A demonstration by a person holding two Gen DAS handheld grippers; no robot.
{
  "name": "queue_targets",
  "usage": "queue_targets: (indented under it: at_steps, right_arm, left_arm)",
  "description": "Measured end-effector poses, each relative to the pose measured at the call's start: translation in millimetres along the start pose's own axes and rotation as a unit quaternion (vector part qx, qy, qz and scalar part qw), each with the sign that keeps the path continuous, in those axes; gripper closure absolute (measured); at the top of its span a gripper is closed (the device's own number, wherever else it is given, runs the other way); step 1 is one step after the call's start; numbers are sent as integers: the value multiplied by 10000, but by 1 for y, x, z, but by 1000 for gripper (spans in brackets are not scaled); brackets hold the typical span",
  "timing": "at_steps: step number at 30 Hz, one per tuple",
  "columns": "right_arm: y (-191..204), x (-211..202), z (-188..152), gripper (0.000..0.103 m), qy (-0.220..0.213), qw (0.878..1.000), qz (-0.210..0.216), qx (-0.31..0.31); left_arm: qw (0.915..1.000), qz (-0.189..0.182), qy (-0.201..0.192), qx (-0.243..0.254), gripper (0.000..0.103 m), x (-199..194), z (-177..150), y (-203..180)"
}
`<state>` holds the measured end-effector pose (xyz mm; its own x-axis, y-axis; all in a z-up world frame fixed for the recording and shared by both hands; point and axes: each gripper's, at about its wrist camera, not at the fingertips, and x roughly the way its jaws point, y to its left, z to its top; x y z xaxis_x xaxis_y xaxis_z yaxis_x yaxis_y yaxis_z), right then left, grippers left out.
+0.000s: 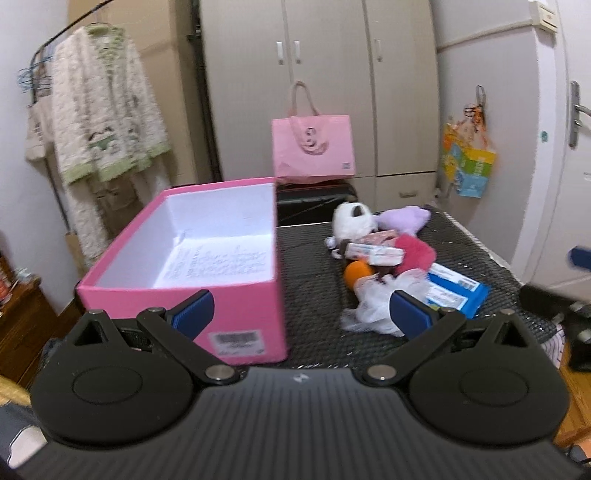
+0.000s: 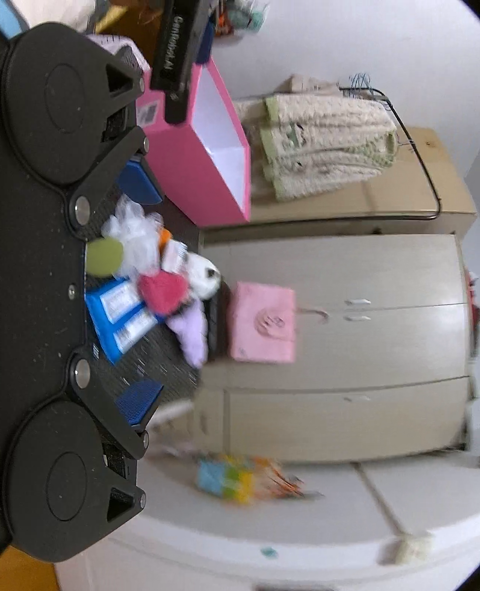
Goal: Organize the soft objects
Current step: 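Grasp the white bath puff with the left tool while the right grasps the green sponge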
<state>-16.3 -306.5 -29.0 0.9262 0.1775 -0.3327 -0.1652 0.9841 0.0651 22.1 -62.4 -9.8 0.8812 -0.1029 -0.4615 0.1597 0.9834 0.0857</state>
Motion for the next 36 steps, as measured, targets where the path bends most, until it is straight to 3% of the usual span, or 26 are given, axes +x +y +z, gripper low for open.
queue_targets:
  at_steps: [5, 12, 17, 22, 31, 36]
  right_arm:
    - [-12, 36, -22, 0, 317, 9991, 247, 137]
    - [-5, 78, -49, 21, 682, 9962, 528, -104]
    - [-4, 96, -57, 37, 785, 9937, 795, -113]
    - [4, 105, -59, 40, 604, 9933, 888, -415]
    - [11, 118, -68, 61, 685, 9914, 854, -722]
    - [7, 118, -70, 64, 629, 9926, 881, -550]
  left_arm:
    - [9990, -432, -10, 73, 2, 24, -1, -18]
    - [9943, -1049, 9, 192, 5, 61, -6, -43]
    - [9893, -1386, 447, 2, 28, 97, -8, -49]
    - [9895, -1277, 654, -143, 33, 128, -10, -51]
    - [9868, -1232, 851, -617, 33, 157, -17, -47]
    - [9826, -1244, 914, -1029, 26, 162, -21, -41]
